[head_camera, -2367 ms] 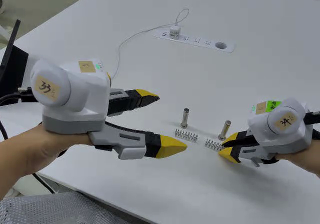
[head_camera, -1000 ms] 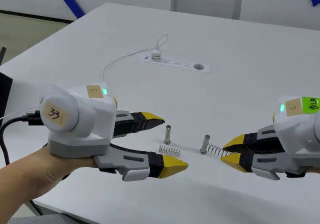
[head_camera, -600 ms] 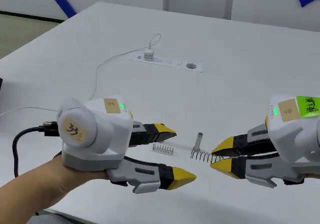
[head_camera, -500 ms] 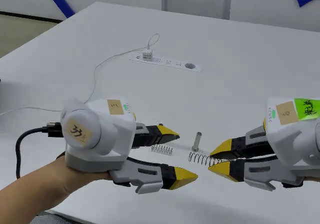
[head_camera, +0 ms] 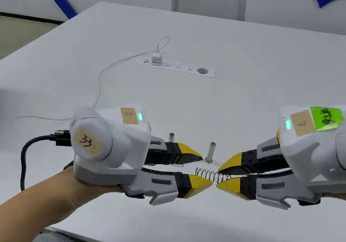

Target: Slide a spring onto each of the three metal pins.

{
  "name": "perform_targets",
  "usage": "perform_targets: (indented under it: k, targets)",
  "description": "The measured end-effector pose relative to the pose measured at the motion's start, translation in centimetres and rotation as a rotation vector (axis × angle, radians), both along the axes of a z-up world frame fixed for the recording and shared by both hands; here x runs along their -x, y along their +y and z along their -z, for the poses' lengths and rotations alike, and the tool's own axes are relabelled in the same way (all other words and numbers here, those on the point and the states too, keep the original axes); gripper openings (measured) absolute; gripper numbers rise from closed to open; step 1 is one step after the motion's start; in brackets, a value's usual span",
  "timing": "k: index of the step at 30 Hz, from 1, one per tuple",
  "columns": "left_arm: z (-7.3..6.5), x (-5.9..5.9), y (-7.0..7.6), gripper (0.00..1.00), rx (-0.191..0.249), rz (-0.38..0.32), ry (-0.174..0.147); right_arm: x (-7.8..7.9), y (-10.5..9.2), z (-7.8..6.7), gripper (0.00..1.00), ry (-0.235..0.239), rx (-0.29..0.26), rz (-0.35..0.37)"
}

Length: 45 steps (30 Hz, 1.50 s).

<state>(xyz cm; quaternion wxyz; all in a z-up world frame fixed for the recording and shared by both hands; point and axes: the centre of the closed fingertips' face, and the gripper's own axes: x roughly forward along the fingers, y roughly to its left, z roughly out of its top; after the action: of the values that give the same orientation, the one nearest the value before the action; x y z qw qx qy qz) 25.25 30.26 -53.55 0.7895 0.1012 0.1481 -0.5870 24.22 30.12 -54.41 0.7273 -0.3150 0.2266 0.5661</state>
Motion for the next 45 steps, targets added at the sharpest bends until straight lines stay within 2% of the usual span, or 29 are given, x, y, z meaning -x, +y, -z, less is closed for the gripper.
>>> perform_targets:
  k: [9,13,16,17,19,20,21,23,27,34,37,40,43,45]
  targets:
    - [0.2,0.7,-0.1,0.15,-0.010,0.044,0.025,0.0,0.2,0.0,0.10,-0.004,0.005,-0.016]
    - [0.2,0.8,-0.1,0.15,-0.024,0.058,0.017,0.1,0.2,-0.1,0.10,-0.015,0.018,-0.039]
    - [-0.1,0.8,-0.1,0.13,-0.023,0.066,-0.003,0.0,0.2,-0.4,0.10,-0.013,0.014,-0.041]
    - [-0.5,0.6,-0.2,0.13,-0.017,0.063,-0.043,-0.2,0.2,-0.7,0.10,-0.023,0.010,-0.039]
    - [-0.7,0.7,-0.2,0.11,-0.014,0.073,-0.054,-0.4,0.1,-1.0,0.10,-0.034,0.011,-0.035]
    - [-0.8,0.8,-0.2,0.10,-0.019,0.080,-0.064,-0.6,-0.2,-1.0,0.10,-0.058,0.030,-0.046]
    - [-0.9,0.8,-0.2,0.10,-0.017,0.085,-0.075,-0.4,0.1,-1.2,0.10,-0.056,0.017,-0.059]
    - [-0.9,0.8,-0.3,0.10,-0.024,0.094,-0.079,-0.3,0.0,-1.2,0.10,-0.079,0.038,-0.084]
    - [-0.7,1.0,-0.4,0.09,-0.038,0.106,-0.084,-0.1,-0.1,-0.9,0.10,-0.090,0.053,-0.106]
    - [-0.8,1.1,-0.3,0.09,-0.031,0.112,-0.079,-0.1,-0.1,-1.0,0.11,-0.073,0.034,-0.102]
    - [-0.9,1.0,-0.2,0.09,-0.029,0.110,-0.080,-0.3,0.1,-1.4,0.13,-0.049,-0.008,-0.090]
    - [-1.2,0.8,-0.1,0.09,-0.028,0.109,-0.082,-0.4,0.0,-1.1,0.16,-0.037,-0.006,-0.087]
    - [-1.7,0.8,0.0,0.09,-0.012,0.114,-0.086,-0.7,-0.3,-0.5,0.16,-0.034,0.009,-0.080]
    - [-1.8,0.8,0.0,0.09,-0.012,0.119,-0.087,-0.7,-0.3,-0.5,0.15,-0.033,-0.003,-0.074]
